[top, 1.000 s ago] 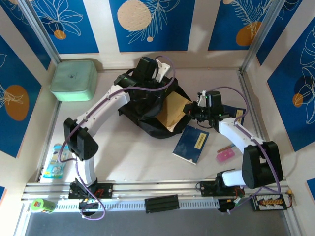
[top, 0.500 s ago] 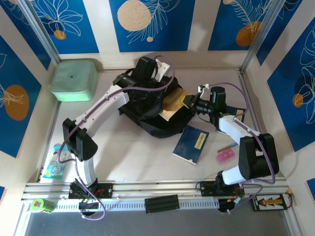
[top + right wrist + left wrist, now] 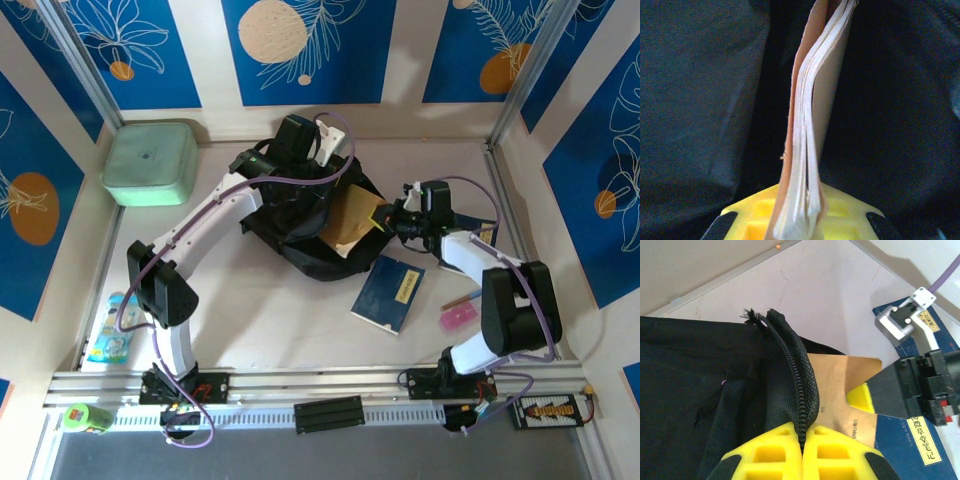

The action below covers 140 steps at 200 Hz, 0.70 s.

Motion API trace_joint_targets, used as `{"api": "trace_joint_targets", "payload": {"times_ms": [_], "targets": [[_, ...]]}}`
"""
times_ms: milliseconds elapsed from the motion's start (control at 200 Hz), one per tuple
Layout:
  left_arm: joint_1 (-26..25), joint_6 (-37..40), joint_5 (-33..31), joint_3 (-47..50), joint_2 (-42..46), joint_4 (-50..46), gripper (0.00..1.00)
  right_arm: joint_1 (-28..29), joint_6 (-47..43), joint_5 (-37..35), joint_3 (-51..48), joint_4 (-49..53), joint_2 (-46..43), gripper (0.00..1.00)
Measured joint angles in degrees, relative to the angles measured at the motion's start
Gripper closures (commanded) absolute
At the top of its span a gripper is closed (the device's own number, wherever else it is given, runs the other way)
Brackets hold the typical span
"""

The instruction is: Pack books, pencil case, and school supplies into a backpack

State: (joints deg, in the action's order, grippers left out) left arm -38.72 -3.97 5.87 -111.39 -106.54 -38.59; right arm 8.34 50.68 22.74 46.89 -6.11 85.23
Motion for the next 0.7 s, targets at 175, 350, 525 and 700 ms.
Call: {"api": "trace_joint_targets", "payload": {"times_ms": [175, 350, 525, 700], "targets": [[0.3, 0.0, 0.0, 0.0, 0.0, 0.0, 1.00, -0.5, -3.8, 0.2, 0.0, 2.9, -1.7, 1.00], [0.3, 0.0, 0.0, 0.0, 0.0, 0.0, 1.00, 1.4, -5.2, 0.3, 0.0, 2.5, -1.4, 1.00], [0.4, 0.0, 0.0, 0.0, 0.0, 0.0, 1.00, 2.6, -8.7, 2.8, 0.0, 1.2, -0.8, 1.00], [0.5, 0.2, 0.0, 0.0, 0.0, 0.0, 1.00, 0.5, -13.3, 6.9, -1.4, 0.1, -4.7, 1.00]]}}
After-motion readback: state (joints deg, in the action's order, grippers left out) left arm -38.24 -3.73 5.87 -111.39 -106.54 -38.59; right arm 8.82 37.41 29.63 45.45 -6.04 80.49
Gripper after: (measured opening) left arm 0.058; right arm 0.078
